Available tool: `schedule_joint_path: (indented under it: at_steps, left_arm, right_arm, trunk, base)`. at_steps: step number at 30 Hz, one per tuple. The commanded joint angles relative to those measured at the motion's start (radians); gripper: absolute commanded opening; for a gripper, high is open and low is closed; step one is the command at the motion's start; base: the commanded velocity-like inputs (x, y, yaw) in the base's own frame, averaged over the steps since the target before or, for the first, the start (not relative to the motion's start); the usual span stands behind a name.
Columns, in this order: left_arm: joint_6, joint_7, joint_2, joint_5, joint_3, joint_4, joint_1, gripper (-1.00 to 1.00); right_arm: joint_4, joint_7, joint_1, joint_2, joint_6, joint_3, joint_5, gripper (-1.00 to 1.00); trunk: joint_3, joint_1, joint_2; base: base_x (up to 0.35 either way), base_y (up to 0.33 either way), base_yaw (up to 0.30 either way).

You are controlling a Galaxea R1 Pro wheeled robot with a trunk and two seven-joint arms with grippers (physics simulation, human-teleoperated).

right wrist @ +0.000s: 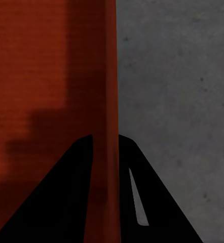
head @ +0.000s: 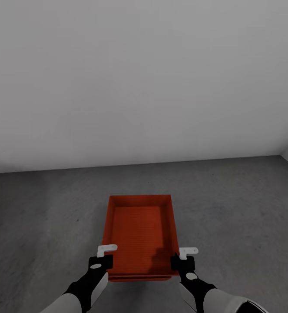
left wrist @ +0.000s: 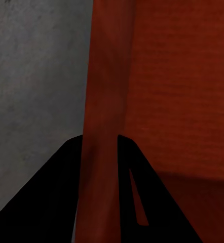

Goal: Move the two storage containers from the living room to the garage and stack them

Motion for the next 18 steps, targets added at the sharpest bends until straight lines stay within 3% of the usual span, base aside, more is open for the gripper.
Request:
schedule_joint_path:
  at_steps: [1,18]
  left_arm:
    - [-0.051,0.009,0.001,-0.001,0.001,-0.006,-0.001,-1.00]
    - [-0.051,0.009,0.001,-0.001,0.001,-0.008,-0.001,-1.00]
  right_arm:
    - [0.003,-0.001,0.000,0.000,-0.004,-0.043,-0.023,-1.00]
    - [0.003,-0.001,0.000,0.000,-0.005,-0.043,-0.023,-1.00]
  trunk:
    - [-0.004,0.004,-0.008]
    - [-0.057,0.069,-0.127]
  base:
    - [0.000,0.000,0.000]
    - [0.000,0.000,0.000]
